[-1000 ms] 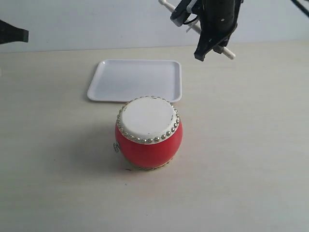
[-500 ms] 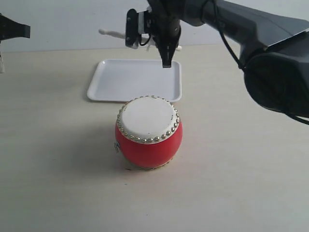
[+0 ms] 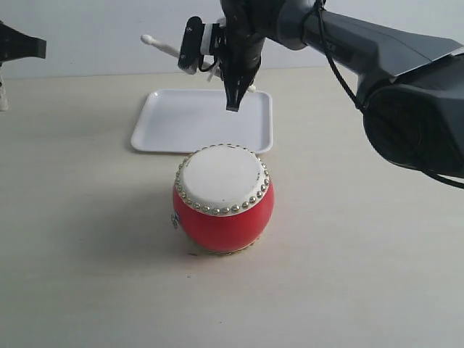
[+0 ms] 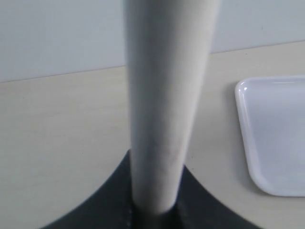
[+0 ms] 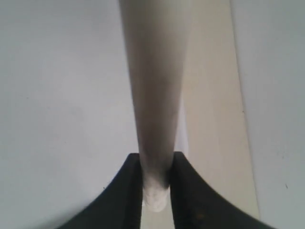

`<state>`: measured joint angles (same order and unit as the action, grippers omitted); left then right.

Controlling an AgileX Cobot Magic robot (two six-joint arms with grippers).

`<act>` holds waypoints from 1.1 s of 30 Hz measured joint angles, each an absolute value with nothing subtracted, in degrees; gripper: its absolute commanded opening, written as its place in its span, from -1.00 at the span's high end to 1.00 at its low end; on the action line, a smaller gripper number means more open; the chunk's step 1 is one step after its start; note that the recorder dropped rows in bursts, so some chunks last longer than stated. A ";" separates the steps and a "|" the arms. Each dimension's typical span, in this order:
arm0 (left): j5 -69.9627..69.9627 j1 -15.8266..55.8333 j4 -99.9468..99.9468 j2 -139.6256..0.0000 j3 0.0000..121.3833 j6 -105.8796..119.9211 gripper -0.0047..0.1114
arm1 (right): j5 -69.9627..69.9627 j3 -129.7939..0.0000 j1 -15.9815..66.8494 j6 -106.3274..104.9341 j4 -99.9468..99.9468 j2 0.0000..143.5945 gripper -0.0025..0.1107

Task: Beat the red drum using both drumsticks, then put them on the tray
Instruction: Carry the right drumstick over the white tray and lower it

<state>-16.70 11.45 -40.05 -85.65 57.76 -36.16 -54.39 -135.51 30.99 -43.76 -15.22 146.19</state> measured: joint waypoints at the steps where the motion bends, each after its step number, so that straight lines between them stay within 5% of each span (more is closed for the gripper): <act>1: -16.73 11.45 -39.94 -85.65 57.76 -36.03 0.92 | -54.16 -135.51 30.54 -43.66 -14.65 146.19 0.96; 24: -16.58 11.45 -39.34 -85.65 57.76 -35.89 0.92 | -53.01 -135.51 28.84 -43.78 -13.78 151.68 0.94; 33: -16.58 11.45 -38.73 -85.65 57.76 -35.05 0.92 | -53.12 -135.51 28.84 -43.78 -13.99 151.68 0.50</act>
